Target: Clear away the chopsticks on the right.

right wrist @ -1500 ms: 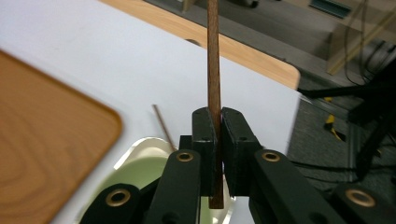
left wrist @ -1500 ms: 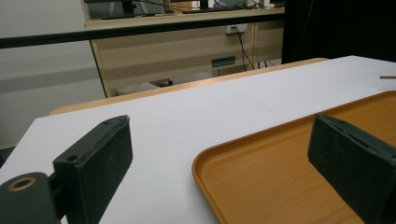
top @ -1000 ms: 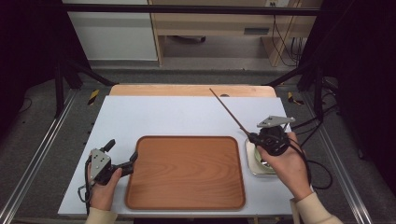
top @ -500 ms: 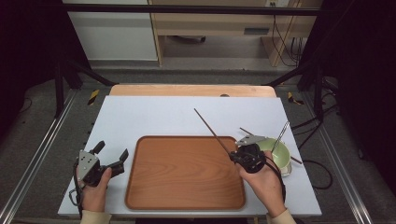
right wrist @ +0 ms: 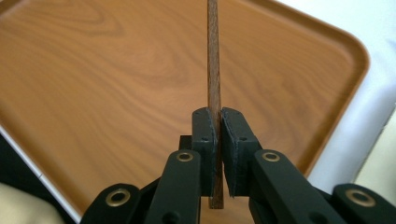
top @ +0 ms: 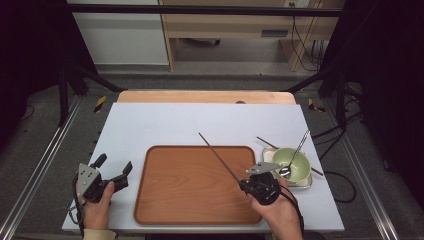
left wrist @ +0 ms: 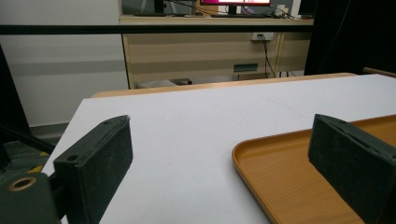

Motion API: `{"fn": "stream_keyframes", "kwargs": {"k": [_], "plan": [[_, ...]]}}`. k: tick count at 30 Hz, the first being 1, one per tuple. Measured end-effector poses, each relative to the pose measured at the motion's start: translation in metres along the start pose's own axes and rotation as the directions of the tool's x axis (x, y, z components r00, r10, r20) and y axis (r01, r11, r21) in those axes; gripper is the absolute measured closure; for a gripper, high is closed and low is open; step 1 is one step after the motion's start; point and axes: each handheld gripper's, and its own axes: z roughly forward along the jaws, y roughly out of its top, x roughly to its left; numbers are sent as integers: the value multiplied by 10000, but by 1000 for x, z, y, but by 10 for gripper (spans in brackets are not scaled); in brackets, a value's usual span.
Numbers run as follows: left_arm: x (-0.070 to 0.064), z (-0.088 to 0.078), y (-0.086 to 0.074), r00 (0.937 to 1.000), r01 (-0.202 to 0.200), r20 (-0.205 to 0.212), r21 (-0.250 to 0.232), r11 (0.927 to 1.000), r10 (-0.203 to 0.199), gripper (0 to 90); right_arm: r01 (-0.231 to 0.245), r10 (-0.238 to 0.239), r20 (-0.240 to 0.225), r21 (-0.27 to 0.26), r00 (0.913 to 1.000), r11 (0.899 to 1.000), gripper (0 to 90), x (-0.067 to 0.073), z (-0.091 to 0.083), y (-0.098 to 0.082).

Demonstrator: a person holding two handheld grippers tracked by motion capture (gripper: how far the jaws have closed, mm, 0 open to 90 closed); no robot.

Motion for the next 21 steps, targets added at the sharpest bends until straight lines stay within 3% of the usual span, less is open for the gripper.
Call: {"fn": "stream_keyframes", "kwargs": {"k": [3,10,21], "plan": [[0,2,0,10000,-48,25,56,10000,48,63,130,-131,79,158,9999,9998,846,2,1,-1],[-3,7,-2,9996,-123,248,155,9998,119,62,-129,118,258,426,9996,9990,846,-5,5,-12],[-4,7,-1,9994,-117,335,79,9999,114,60,-273,253,241,864,9994,9959,846,4,9,-26]]}}
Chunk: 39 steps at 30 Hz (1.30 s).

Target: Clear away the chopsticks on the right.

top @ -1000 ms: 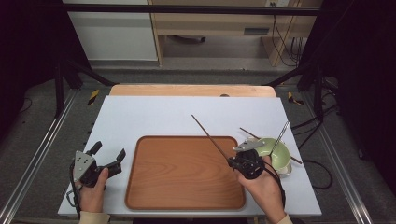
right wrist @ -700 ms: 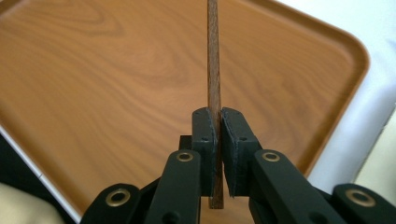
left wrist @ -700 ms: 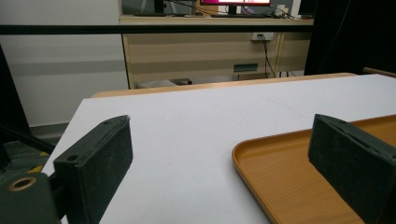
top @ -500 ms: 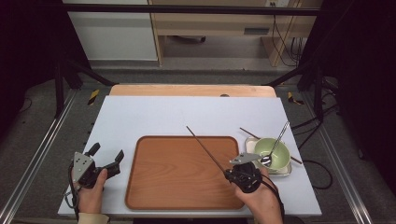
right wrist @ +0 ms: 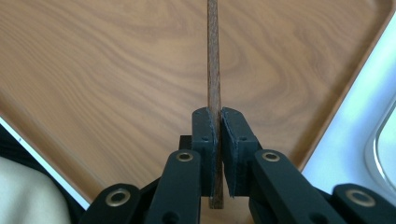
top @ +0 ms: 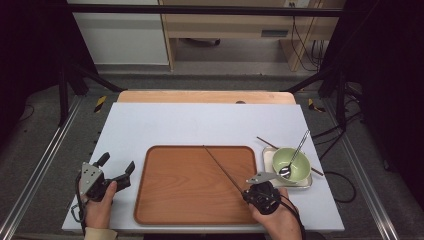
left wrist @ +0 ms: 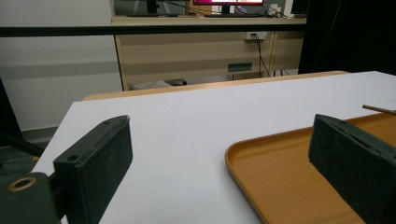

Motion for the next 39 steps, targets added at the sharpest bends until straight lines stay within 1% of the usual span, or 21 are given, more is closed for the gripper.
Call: {"fn": "stream_keyframes", "kwargs": {"k": [3,4,5,7,8,9,10,12,14,17,18,19,21,22,23,25,33,35,36,38,39], "plan": [[0,0,0,10000,-20,10,27,10000,20,60,-141,141,-1,162,9999,9998,846,0,1,-3],[0,0,0,10000,-21,5,26,10000,21,60,-330,330,15,252,9995,9991,846,0,1,-4],[0,0,0,10000,-28,-1,25,10000,28,59,-209,209,30,235,9998,9995,846,-1,2,-5],[0,0,0,10000,-31,-5,24,10000,31,60,-287,283,117,356,9995,9990,846,0,1,-7],[0,0,0,10000,-40,-6,27,10000,40,60,-438,435,92,397,9990,9983,846,2,1,-7],[0,0,0,10000,-49,-5,31,10000,49,60,-226,220,161,376,9996,9990,846,1,1,-8],[0,0,0,10000,-52,-8,29,10000,52,60,-289,282,159,405,9995,9988,846,2,1,-9],[-1,0,0,10000,-60,-2,18,10000,60,60,-210,196,294,467,9994,9987,846,1,4,-10],[-1,0,0,10000,-55,4,3,10000,55,61,-243,226,306,569,9993,9981,846,1,5,-11],[0,0,0,10000,-46,-2,12,10000,46,61,-499,475,337,748,9983,9959,846,2,6,-12],[0,0,0,10000,-44,-2,10,10000,44,61,-510,483,370,758,9981,9958,846,2,7,-12],[0,0,0,10000,-47,3,16,10000,47,61,-411,379,416,790,9984,9960,846,1,7,-13],[-1,0,0,10000,-46,10,18,10000,46,61,-528,491,461,825,9977,9952,846,1,7,-13],[-1,0,0,10000,-52,12,12,10000,52,61,-540,503,474,805,9976,9953,845,1,7,-13],[-1,0,0,10000,-57,13,9,10000,57,62,-424,386,514,746,9979,9963,845,-1,7,-13],[-1,0,0,10000,-67,15,17,10000,67,62,-568,533,477,755,9974,9955,845,0,6,-13],[-1,0,0,10000,-69,32,17,10000,69,62,-586,561,375,695,9977,9959,837,-2,9,-14],[-1,0,0,10000,-70,28,19,10000,70,62,-615,592,374,646,9975,9960,816,-2,9,-14],[-1,0,0,10000,-69,27,20,10000,69,62,-479,459,406,508,9981,9976,802,-3,8,-14],[-1,0,0,10000,-75,27,21,10000,75,62,-606,590,370,443,9976,9972,775,-3,7,-14],[-1,0,0,10000,-80,31,21,10000,79,62,-570,555,396,395,9977,9976,766,-3,7,-14]]}}
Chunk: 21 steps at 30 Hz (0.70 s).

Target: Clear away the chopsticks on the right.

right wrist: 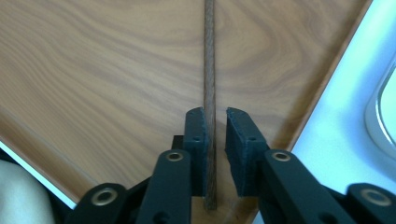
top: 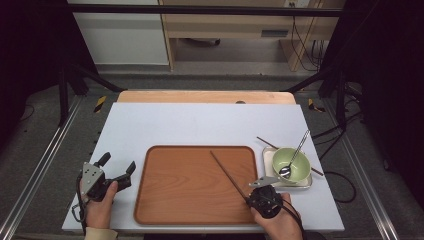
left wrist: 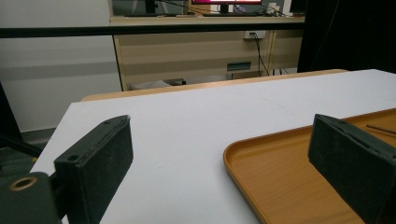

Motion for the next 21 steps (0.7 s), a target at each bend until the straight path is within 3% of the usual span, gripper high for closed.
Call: {"fn": "stream_keyframes", "kwargs": {"k": [4,5,7,8,14,21], "plan": [[0,0,0,10000,2,5,-2,10000,-2,62,37,-32,133,-416,9999,9991,712,-2,-3,1],[0,0,0,10000,2,5,-2,10000,-2,62,321,-305,245,-638,9992,9974,696,-5,-4,0],[0,0,0,10000,-5,3,0,10000,5,62,430,-402,297,-1034,9988,9937,657,-8,-6,1],[0,0,0,10000,-7,7,3,10000,7,62,163,-136,238,-1179,9996,9929,637,-8,-8,1],[0,1,0,10000,-14,1,12,10000,14,62,168,-66,490,-2113,9988,9773,500,-16,-14,2],[-1,1,0,10000,-22,10,1,10000,22,62,174,18,679,-2800,9977,9598,354,-22,-16,3]]}}
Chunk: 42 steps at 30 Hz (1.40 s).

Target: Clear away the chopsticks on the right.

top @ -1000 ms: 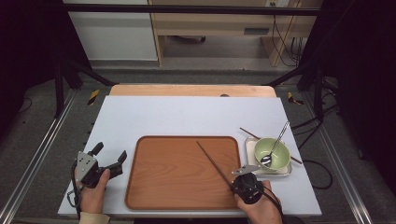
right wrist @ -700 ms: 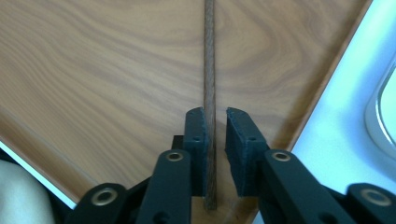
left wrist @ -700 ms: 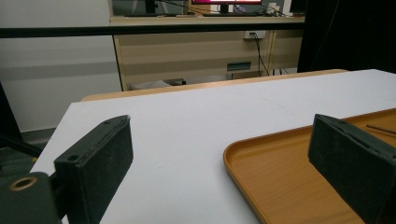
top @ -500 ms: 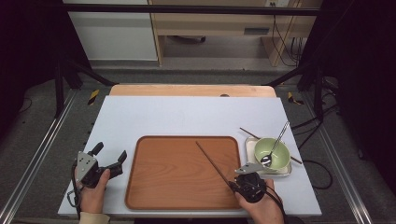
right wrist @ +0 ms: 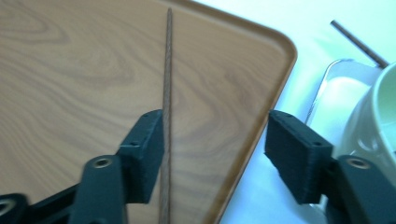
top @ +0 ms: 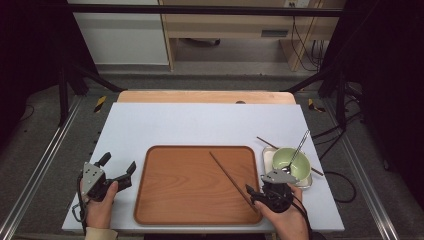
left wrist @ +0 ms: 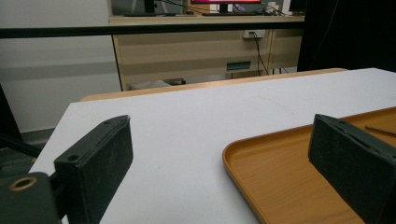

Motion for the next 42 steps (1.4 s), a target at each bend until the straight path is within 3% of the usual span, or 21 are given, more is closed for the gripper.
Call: {"fn": "stream_keyframes", "kwargs": {"k": [7,11,15,19,26,30,35,42], "plan": [[0,0,0,10000,1,-1,1,10000,-1,62,43,-27,261,-641,9997,9979,288,-3,-5,3],[0,1,0,10000,-3,18,30,10000,3,62,340,-265,718,-1046,9971,9939,236,-7,-10,5],[0,0,0,10000,-20,20,17,10000,20,61,166,-9,1022,-1533,9948,9880,192,-16,-18,7],[0,1,0,10000,-10,18,26,10000,10,61,55,296,1550,-2216,9875,9751,172,-28,-32,8],[-1,1,0,10000,-23,28,22,10000,23,61,-340,1087,2470,-2884,9629,9569,144,-60,-55,2],[-1,1,0,10000,-35,26,26,10000,35,62,-175,1188,3187,-3035,9404,9527,139,-77,-67,-4],[-1,1,0,10000,-46,32,20,10000,46,61,-327,1593,3654,-3295,9171,9436,131,-98,-82,-14],[-1,1,0,10000,-68,36,26,10000,68,61,-590,1973,4147,-3230,8883,9445,184,-126,-98,-33]]}}
